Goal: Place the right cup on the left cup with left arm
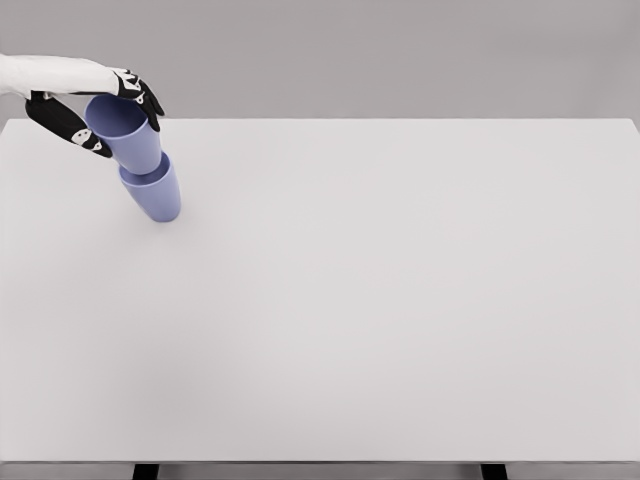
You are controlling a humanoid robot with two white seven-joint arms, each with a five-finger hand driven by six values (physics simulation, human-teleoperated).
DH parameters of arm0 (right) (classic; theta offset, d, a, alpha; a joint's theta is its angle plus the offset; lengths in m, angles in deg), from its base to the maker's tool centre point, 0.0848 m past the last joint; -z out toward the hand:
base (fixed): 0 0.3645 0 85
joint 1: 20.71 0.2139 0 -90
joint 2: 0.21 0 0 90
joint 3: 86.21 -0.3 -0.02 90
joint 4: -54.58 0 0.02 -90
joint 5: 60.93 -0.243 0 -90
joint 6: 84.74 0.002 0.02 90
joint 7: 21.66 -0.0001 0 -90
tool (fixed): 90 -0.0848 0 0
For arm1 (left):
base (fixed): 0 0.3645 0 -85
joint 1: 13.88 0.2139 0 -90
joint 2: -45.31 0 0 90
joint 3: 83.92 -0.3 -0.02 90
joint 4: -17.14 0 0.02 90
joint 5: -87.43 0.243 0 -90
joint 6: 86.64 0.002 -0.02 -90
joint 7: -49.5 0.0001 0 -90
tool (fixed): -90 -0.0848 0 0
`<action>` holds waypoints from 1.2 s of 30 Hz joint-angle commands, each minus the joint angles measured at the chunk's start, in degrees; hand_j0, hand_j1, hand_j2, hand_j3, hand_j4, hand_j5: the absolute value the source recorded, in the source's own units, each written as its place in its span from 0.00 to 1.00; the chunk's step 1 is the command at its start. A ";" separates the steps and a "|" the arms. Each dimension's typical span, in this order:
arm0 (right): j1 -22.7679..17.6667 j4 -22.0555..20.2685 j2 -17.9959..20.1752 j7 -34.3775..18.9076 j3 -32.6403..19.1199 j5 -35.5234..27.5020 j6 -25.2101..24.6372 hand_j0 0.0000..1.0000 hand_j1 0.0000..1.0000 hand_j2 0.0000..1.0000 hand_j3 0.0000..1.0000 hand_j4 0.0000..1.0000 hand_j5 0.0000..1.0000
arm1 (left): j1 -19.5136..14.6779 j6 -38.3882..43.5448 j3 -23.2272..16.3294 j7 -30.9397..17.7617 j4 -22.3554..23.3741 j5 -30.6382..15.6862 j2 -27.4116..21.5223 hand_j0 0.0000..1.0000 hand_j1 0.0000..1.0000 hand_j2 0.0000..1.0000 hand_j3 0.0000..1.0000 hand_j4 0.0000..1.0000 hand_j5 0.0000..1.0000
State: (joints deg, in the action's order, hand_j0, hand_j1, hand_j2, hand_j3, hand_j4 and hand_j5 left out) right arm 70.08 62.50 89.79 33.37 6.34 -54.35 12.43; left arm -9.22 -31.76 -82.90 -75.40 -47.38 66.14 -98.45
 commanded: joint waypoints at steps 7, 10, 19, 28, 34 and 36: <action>0.00 0.08 0.00 -0.03 0.00 0.10 0.03 1.00 1.00 1.00 1.00 1.00 1.00 | 0.00 0.12 0.20 -0.10 0.00 -0.25 0.05 0.77 0.77 0.77 0.77 0.77 0.77; 0.09 -0.01 0.00 -0.03 0.00 0.10 0.03 1.00 1.00 1.00 1.00 1.00 1.00 | 0.00 0.12 0.29 -0.10 0.00 -0.25 -0.04 0.81 0.81 0.81 0.81 0.81 0.81; 0.00 -0.01 0.00 -0.03 0.00 0.10 0.03 1.00 1.00 1.00 1.00 1.00 1.00 | 0.00 0.12 0.29 -0.08 -0.17 -0.25 -0.04 0.88 0.88 0.88 0.88 0.88 0.88; 0.00 -0.01 0.00 -0.03 0.00 0.10 0.03 1.00 1.00 1.00 1.00 1.00 1.00 | 0.00 0.12 0.38 -0.08 -0.61 -0.33 -0.04 0.99 0.99 0.99 0.99 0.99 0.99; 0.00 0.08 0.00 -0.03 0.00 0.10 0.03 1.00 1.00 1.00 1.00 1.00 1.00 | -4.13 0.12 1.08 -0.10 -17.21 -9.55 -7.06 1.00 1.00 1.00 1.00 1.00 1.00; 0.00 0.00 0.00 -0.03 0.00 0.10 0.03 1.00 1.00 1.00 1.00 1.00 1.00 | -4.92 0.12 2.31 -0.10 -25.38 -12.28 -11.11 1.00 1.00 1.00 1.00 1.00 1.00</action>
State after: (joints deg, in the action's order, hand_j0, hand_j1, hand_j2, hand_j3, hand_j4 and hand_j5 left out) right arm 70.08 62.50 89.79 33.37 6.33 -54.34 12.43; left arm -13.97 -31.79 -81.27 -75.50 -65.52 57.52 -106.04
